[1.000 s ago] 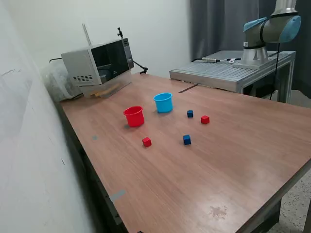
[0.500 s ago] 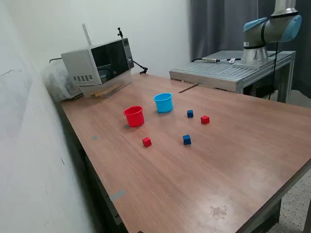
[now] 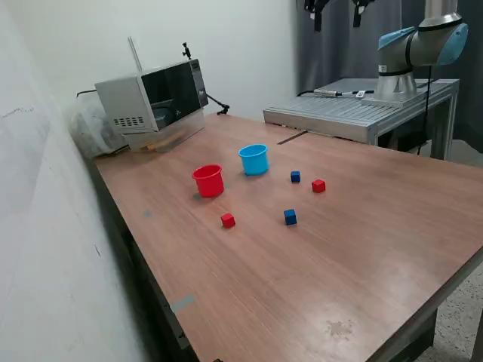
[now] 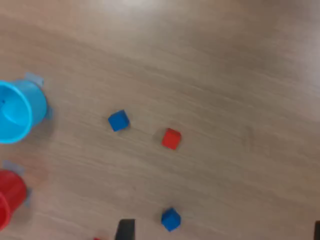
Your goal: Place red objects in the red bin, and blue objects in the blue bin.
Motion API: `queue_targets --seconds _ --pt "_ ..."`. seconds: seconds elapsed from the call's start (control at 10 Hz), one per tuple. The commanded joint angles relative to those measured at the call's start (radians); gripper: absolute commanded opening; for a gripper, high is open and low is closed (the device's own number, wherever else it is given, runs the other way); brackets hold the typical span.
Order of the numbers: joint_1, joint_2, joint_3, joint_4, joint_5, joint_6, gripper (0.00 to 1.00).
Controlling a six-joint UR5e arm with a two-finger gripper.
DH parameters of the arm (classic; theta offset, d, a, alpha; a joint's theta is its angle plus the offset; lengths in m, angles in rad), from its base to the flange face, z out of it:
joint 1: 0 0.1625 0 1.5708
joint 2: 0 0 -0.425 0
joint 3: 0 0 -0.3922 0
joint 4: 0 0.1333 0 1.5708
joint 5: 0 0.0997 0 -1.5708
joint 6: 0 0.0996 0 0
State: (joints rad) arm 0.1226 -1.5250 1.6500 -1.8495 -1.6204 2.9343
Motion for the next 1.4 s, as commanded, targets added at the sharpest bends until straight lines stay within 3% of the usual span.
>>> queue_targets --seconds 0.0,0.3,0.5,0.6,0.8,1.3 --pt "-0.061 0.077 0.149 -0.242 0.005 -0.208 1.0" --pt "-0.113 0.21 0.232 -0.387 0.016 -0.461 1.0" --pt "-0.136 0.265 0.235 -0.404 0.062 -0.593 1.0" --pt "-0.139 0.278 0.237 -0.405 0.066 -0.633 1.0" --pt "-0.169 0.302 0.234 -0.438 0.135 -0.652 1.0" --pt "-0.196 0.429 0.226 -0.533 0.137 -0.684 1.0"
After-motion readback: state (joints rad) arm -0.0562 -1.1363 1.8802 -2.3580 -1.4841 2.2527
